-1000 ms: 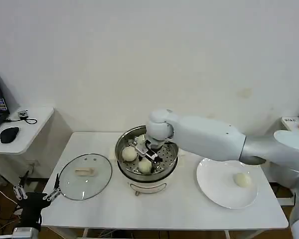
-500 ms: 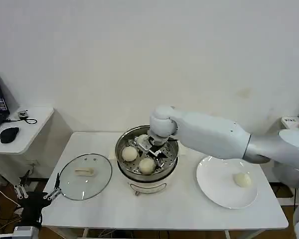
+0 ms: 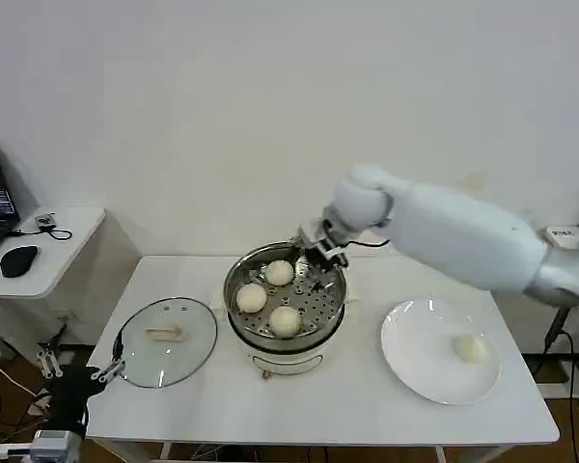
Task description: Take steamed baozi put them in steamer then cover it.
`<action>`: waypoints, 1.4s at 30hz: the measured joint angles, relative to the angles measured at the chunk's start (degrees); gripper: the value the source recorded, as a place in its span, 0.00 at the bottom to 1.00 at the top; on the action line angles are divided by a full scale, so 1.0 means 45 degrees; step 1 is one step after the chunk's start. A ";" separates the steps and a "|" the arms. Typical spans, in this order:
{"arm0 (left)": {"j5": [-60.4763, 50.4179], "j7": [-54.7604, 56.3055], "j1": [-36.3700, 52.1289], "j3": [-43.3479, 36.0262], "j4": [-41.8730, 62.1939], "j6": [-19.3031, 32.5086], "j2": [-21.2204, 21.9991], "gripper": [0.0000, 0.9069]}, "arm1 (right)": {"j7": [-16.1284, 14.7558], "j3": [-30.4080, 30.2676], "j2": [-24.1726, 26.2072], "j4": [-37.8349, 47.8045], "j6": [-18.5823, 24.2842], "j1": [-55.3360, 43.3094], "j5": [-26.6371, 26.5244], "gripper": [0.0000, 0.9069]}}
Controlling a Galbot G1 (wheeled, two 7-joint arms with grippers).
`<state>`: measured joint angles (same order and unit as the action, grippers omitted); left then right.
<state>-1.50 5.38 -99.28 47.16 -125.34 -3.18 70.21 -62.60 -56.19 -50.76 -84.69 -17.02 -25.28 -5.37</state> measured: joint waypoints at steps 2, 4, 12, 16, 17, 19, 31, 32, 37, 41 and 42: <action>0.0014 -0.0006 0.0070 -0.0075 0.0036 -0.0024 -0.0094 1.00 | 0.0047 0.0036 0.0874 -0.0355 -0.0180 -0.0013 -0.0091 1.00; 0.0014 -0.0009 0.0148 -0.0144 0.0057 -0.0049 -0.0172 1.00 | 0.0055 0.0155 0.1718 -0.0667 -0.0254 0.0102 -0.0102 1.00; -0.0067 -0.0031 0.0469 -0.0618 0.0107 -0.0109 -0.0355 1.00 | -0.0009 0.1646 0.4734 -0.1302 -0.0023 0.2185 0.0607 1.00; -0.0153 -0.0029 0.0493 -0.0835 0.0154 -0.0096 -0.0295 1.00 | -0.0022 0.3068 0.5584 -0.1278 0.0230 0.3980 0.1248 1.00; -0.0175 -0.0028 0.0486 -0.0874 0.0154 -0.0083 -0.0271 1.00 | -0.0037 0.3452 0.5750 -0.1234 0.0302 0.4490 0.1422 1.00; -0.0204 -0.0022 0.0466 -0.0939 0.0181 -0.0068 -0.0227 1.00 | -0.0072 0.4141 0.5974 -0.1102 0.0439 0.5385 0.1758 1.00; -0.0264 -0.0019 0.0329 -0.0853 0.0349 -0.0059 -0.0131 1.00 | -0.0227 0.6656 0.5749 0.0886 0.1345 0.8623 0.3759 1.00; -0.0263 -0.0019 0.0315 -0.0837 0.0352 -0.0059 -0.0131 1.00 | -0.0228 0.6749 0.5641 0.1082 0.1396 0.8748 0.3896 1.00; -0.0259 -0.0015 0.0309 -0.0738 0.0378 -0.0060 -0.0116 1.00 | -0.0259 0.7021 0.5074 0.1984 0.1566 0.9135 0.4477 1.00; -0.0259 -0.0014 0.0285 -0.0720 0.0378 -0.0063 -0.0076 1.00 | -0.0281 0.7095 0.4571 0.2606 0.1636 0.9300 0.4868 1.00; -0.0259 -0.0014 0.0285 -0.0714 0.0378 -0.0063 -0.0066 1.00 | -0.0282 0.7113 0.4450 0.2765 0.1659 0.9325 0.4963 1.00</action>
<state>-2.67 5.32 -98.00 43.95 -123.63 -3.47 69.91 -63.87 -24.18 -30.73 -72.25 -9.56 16.68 16.96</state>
